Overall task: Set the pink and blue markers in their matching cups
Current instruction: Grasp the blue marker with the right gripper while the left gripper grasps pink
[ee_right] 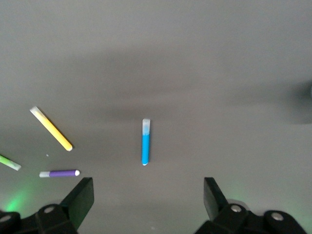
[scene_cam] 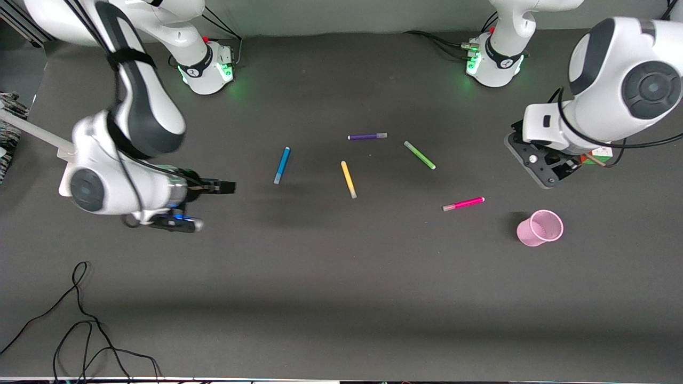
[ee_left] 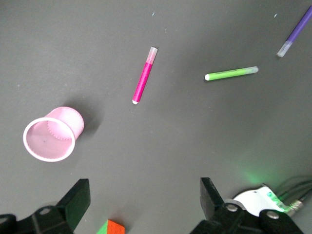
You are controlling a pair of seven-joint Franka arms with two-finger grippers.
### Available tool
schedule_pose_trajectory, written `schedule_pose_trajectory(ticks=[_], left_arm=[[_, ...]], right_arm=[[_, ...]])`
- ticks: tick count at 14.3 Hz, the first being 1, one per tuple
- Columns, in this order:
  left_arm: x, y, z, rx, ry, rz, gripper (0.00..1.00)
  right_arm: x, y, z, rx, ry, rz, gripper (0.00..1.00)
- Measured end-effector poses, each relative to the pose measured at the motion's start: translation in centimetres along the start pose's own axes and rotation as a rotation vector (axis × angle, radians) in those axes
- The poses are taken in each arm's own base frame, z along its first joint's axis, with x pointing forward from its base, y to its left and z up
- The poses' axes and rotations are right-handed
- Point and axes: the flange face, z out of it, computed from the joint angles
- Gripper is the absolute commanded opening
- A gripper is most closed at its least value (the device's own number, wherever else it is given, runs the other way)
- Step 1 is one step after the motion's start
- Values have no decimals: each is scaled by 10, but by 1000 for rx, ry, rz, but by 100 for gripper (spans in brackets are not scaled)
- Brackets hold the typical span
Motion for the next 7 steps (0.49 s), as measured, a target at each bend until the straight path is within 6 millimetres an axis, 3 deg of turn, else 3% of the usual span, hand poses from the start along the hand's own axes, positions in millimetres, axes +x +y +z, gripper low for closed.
schedule_pose_trajectory(ticks=[4,7], left_arm=[[3,-1,73,30,29,14,100],[0,3,146,51,55,20,100]], right_arm=[[5,-35,83,-70,-128,87,100],[21,-34,129,-57,-200,124,100]])
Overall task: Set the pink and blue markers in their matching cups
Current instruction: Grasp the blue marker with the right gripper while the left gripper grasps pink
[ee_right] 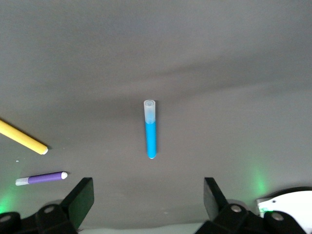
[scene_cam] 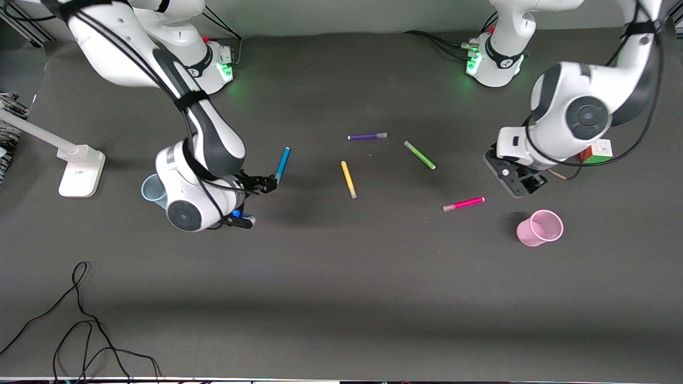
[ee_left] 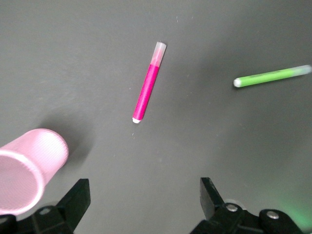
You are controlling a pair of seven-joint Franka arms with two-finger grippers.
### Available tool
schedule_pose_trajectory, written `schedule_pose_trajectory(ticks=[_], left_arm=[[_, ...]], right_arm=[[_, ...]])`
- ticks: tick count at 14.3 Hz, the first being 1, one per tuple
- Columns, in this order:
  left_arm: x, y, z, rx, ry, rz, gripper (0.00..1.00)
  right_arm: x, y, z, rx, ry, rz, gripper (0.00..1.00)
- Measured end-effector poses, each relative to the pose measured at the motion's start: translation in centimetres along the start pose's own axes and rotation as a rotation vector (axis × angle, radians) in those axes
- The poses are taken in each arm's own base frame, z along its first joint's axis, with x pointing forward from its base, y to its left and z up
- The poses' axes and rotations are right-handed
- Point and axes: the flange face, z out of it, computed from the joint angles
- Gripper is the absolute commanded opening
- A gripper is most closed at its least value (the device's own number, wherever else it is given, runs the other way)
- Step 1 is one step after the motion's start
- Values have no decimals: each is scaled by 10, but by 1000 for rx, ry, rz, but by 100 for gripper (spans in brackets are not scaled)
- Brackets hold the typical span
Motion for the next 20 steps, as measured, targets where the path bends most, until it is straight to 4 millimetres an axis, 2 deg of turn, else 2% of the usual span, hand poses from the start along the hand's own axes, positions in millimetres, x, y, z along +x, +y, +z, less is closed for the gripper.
schedule_pose_trajectory(ticks=[4,7,9,13,16,20], left_arm=[[10,1,68,-26,-15,20,100],[16,-4,103,-26,-5,20,99],[19,-8,116,-15,10,18,99],[24,-12,136,-6,26,16,99],[29,-17,144,-11,24,16,99],[32,-17,149,-12,23,25,99]], right_arm=[[26,8,53,34,11,45,100],[32,12,84,40,27,59,100],[33,13,91,39,27,65,98],[29,6,104,38,39,66,84],[25,0,111,34,46,65,68],[25,0,111,36,48,66,44]])
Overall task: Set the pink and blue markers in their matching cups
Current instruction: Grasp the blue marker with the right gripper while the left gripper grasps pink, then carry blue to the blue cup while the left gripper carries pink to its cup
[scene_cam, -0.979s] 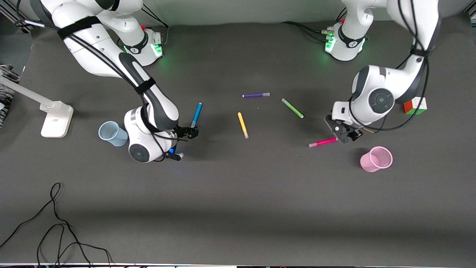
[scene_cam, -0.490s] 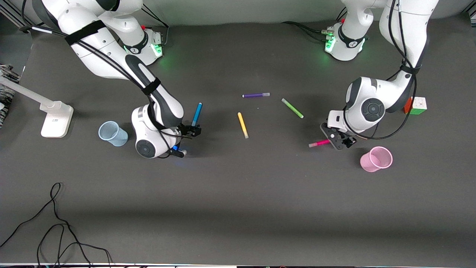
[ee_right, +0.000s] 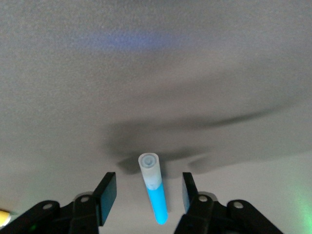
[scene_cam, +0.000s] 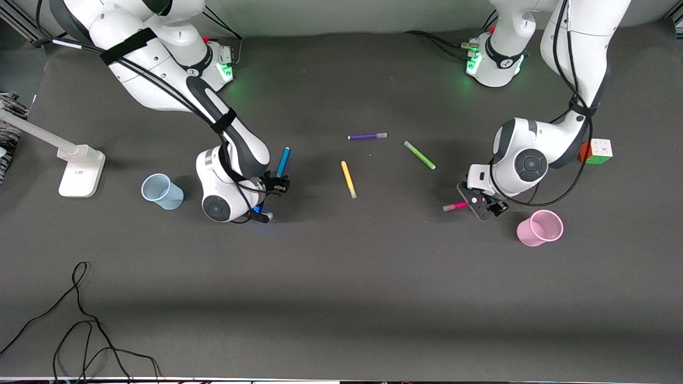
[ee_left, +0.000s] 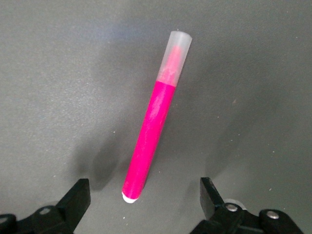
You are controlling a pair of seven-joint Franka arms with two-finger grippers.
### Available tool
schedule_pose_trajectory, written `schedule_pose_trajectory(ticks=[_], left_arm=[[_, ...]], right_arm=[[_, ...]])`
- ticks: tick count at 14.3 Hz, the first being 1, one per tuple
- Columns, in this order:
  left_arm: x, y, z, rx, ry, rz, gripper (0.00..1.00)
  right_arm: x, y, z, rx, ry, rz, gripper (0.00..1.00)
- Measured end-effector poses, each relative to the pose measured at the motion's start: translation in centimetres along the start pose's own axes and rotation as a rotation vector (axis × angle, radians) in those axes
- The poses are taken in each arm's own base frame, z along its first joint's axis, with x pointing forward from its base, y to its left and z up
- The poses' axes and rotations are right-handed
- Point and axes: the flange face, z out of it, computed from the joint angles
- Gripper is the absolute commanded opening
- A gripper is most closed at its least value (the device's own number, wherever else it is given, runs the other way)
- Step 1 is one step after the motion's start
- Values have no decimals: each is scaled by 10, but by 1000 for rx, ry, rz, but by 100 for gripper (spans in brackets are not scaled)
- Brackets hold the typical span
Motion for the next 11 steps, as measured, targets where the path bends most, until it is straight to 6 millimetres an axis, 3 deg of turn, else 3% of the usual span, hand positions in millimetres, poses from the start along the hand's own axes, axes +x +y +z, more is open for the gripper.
schedule_pose_trajectory(ticks=[4,7,9,11], left_arm=[[3,1,2,8,7,20,97],[3,1,2,9,8,25,58],[3,0,2,12,11,25,40],[3,-3,0,19,17,21,33]], right_arm=[[0,-1,1,6,10,-1,21],[-1,-2,3,6,10,-3,4],[-1,-2,2,7,11,-3,0],[-1,-2,1,8,12,-4,0]])
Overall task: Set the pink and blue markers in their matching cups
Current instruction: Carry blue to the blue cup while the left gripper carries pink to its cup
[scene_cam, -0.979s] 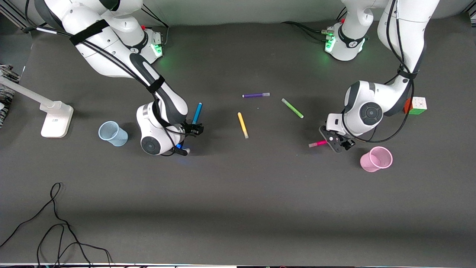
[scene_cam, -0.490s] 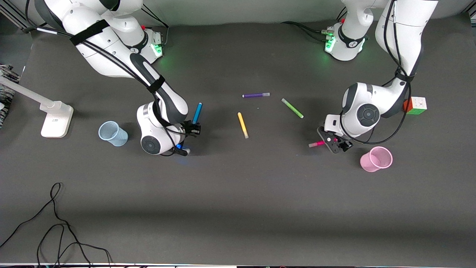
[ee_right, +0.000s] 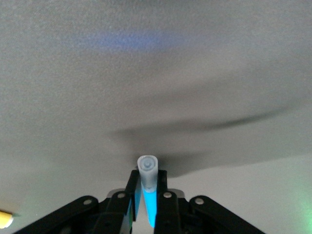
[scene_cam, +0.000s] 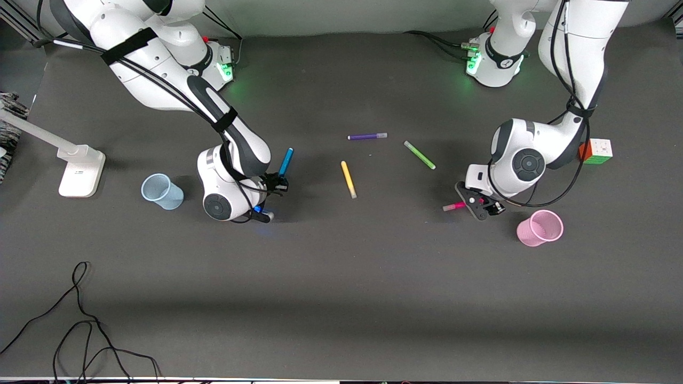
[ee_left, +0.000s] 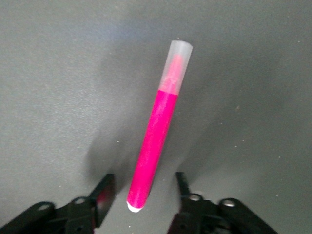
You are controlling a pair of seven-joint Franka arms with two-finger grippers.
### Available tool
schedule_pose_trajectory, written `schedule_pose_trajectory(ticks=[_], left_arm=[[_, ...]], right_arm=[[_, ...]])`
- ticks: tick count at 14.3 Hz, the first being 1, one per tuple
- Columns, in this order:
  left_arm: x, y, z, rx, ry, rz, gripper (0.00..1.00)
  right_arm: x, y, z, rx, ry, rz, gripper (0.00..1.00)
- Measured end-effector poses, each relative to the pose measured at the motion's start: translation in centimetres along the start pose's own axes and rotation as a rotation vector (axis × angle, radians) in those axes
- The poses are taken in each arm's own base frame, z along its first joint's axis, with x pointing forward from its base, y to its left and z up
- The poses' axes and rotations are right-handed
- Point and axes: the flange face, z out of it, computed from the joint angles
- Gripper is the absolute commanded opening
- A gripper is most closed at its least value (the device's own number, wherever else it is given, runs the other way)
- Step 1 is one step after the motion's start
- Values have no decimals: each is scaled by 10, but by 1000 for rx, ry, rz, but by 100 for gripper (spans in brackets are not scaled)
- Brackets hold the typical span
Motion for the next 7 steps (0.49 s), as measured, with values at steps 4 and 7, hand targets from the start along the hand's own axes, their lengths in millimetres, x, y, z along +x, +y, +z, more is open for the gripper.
schedule_pose_trajectory(ticks=[4,7], left_arm=[[0,-3,-3,5,4,-3,4],[0,-3,-3,2,2,-13,0]], right_arm=[[-15,-3,-30,1,10,-17,0],[-36,3,-72,-5,27,-33,0]])
